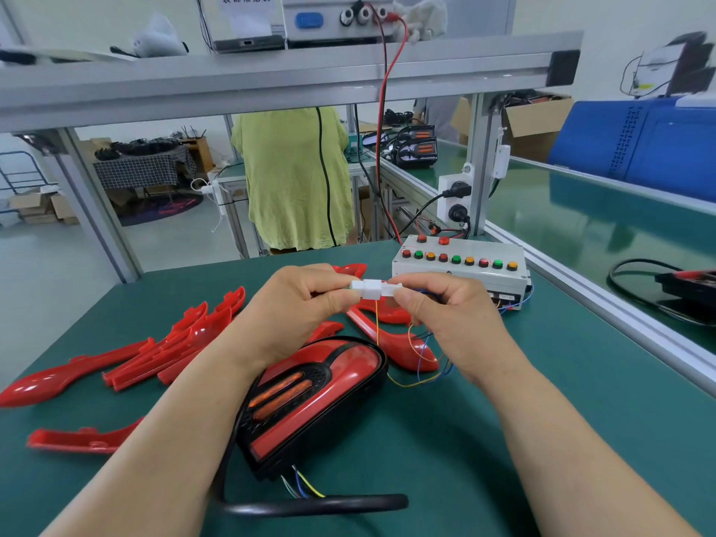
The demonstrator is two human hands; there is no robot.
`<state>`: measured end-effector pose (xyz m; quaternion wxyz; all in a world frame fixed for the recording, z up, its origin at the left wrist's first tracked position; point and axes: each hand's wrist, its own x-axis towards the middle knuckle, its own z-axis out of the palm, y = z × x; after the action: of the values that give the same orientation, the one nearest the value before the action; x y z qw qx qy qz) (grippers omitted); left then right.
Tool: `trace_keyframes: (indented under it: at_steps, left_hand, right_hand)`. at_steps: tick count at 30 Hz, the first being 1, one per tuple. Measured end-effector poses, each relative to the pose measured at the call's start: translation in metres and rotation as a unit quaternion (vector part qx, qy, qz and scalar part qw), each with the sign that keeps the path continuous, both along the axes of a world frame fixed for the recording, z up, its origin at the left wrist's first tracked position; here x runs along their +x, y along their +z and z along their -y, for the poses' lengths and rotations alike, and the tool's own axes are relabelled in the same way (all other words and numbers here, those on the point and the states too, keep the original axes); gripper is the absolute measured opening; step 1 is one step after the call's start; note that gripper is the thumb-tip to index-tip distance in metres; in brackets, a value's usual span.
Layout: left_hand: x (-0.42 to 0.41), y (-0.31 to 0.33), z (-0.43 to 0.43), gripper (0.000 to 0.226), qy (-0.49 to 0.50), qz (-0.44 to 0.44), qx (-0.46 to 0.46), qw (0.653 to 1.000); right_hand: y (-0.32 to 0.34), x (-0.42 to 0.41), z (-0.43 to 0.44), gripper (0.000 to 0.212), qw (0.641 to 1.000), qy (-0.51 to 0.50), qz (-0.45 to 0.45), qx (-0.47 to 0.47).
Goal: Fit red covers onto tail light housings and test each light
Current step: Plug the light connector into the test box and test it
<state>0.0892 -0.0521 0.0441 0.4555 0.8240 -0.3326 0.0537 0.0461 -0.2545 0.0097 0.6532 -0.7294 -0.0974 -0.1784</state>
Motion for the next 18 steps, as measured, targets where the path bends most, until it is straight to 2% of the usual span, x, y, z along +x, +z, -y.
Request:
trace_keyframes:
  at_steps: [5, 11, 13, 15, 18]
  left_hand:
    - [-0.0021, -0.0018, 0.0011, 0.026, 0.013, 0.068, 0.030, 0.997]
    - [-0.0008, -0.0020, 0.0037, 0.024, 0.007, -0.058, -0.052, 0.997]
    - [0.0003, -0.0022, 0.0026, 0.029, 0.003, -0.067, -0.065, 0.996]
    - [-0.0003, -0.0014, 0.0026, 0.020, 0.005, -0.070, -0.071, 0.995]
    - [-0.0024, -0.0001, 0.0027, 0.017, 0.001, -0.080, -0.086, 0.993]
  right_hand:
    - [-0.0014, 0.0009, 0.0029, 0.030, 1.000, 0.004, -0.013, 0.004]
    - [-0.0004, 0.0008, 0.0012, 0.025, 1.000, 0.014, -0.013, 0.001]
    - [0.0001, -0.0007, -0.0008, 0.018, 1.000, 0.019, -0.016, 0.009]
    - [0.0011, -0.0022, -0.0021, 0.016, 1.000, 0.020, -0.019, 0.006]
    - [0.0026, -0.0029, -0.0024, 0.027, 1.000, 0.017, -0.018, 0.000]
